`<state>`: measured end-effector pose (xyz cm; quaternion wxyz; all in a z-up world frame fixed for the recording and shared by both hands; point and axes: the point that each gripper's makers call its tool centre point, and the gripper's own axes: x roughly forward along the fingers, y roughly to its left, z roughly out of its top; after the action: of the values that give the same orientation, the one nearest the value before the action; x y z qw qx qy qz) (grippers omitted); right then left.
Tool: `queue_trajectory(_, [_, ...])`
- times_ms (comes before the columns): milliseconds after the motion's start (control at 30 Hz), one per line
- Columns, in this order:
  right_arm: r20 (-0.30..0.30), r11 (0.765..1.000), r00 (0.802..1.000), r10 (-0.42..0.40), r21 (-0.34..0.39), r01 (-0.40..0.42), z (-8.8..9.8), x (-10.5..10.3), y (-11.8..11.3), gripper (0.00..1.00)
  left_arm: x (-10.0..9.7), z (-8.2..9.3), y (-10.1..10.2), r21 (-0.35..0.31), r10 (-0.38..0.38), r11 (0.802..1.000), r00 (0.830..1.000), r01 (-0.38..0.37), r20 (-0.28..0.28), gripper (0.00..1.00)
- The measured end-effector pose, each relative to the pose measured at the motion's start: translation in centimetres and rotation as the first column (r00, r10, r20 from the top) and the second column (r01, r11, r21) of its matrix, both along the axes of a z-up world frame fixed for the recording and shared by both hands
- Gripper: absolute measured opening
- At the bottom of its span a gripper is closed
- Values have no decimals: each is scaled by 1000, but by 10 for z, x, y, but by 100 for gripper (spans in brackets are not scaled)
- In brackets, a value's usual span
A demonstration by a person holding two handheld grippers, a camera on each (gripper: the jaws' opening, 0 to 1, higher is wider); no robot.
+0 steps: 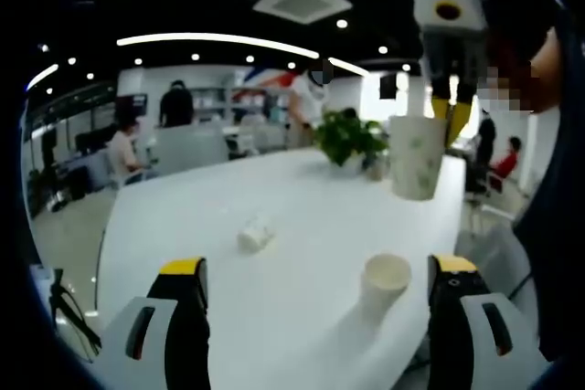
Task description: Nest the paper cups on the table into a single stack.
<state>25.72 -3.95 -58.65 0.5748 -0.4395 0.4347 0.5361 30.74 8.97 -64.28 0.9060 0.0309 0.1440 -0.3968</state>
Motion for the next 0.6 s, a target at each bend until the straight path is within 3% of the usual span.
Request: queue_trajectory(600, [-34, 997, 997, -75, 4, 75, -32, -5, 4, 0, 0, -2, 0, -4, 5, 1000, 1000, -5, 0, 98])
